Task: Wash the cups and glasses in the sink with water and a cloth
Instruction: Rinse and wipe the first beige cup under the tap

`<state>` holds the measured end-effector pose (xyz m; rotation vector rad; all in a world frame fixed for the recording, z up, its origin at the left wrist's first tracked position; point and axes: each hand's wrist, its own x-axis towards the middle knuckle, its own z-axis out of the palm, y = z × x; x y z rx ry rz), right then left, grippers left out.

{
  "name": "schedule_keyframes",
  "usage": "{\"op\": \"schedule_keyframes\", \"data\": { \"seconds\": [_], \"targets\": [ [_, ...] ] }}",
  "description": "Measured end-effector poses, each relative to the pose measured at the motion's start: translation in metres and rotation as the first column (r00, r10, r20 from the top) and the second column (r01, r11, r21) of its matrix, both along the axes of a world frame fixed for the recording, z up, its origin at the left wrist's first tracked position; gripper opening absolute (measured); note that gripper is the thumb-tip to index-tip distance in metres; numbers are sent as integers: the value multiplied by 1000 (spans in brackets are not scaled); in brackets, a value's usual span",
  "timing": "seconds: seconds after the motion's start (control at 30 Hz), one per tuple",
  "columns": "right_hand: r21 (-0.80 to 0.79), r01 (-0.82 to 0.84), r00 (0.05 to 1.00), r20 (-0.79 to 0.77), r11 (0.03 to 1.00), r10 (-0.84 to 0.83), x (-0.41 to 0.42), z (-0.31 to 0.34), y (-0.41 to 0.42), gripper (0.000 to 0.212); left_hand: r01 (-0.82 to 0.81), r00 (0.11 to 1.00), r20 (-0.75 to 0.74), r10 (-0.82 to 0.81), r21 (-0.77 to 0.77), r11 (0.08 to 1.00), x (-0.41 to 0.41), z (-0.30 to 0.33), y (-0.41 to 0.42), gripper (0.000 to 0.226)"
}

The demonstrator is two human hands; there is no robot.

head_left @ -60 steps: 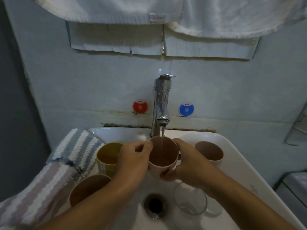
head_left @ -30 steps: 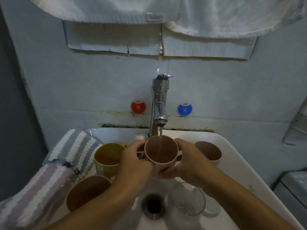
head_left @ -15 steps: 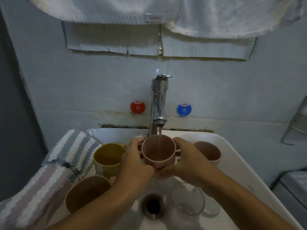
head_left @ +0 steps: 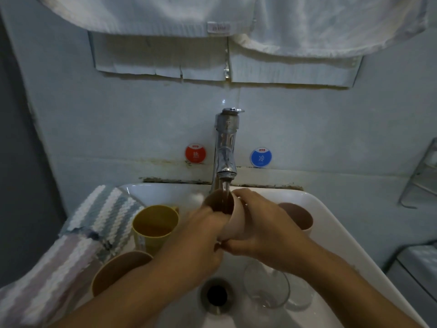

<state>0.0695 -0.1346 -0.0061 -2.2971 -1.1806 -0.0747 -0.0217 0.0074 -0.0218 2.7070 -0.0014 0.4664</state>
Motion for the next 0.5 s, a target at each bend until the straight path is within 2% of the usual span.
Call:
{"op": "schedule_keyframes", "data": {
  "seconds": [0.13,0.2,0.27,0.4,0.5],
  "targets": [
    [-107,-103,989,97,989,114,0,-6,2,80,53,940,-341,-30,59,997,9,-4,9,44],
    [-122,-125,984,113,985,139,0,-7,2,84,97,910,-410,-68,50,994,13,-5,10,48],
    [-126,-128,983,115,984,143,1,-7,1,84,115,897,-434,-86,41,992,16,-7,11,50],
    [-133,-93,987,116,987,108,5,-6,0,81,54,912,-410,-15,84,995,22,-9,10,56],
    [-135,-65,990,119,989,82,6,-3,1,80,62,945,-323,-43,48,997,22,-11,12,51]
  ]
}}
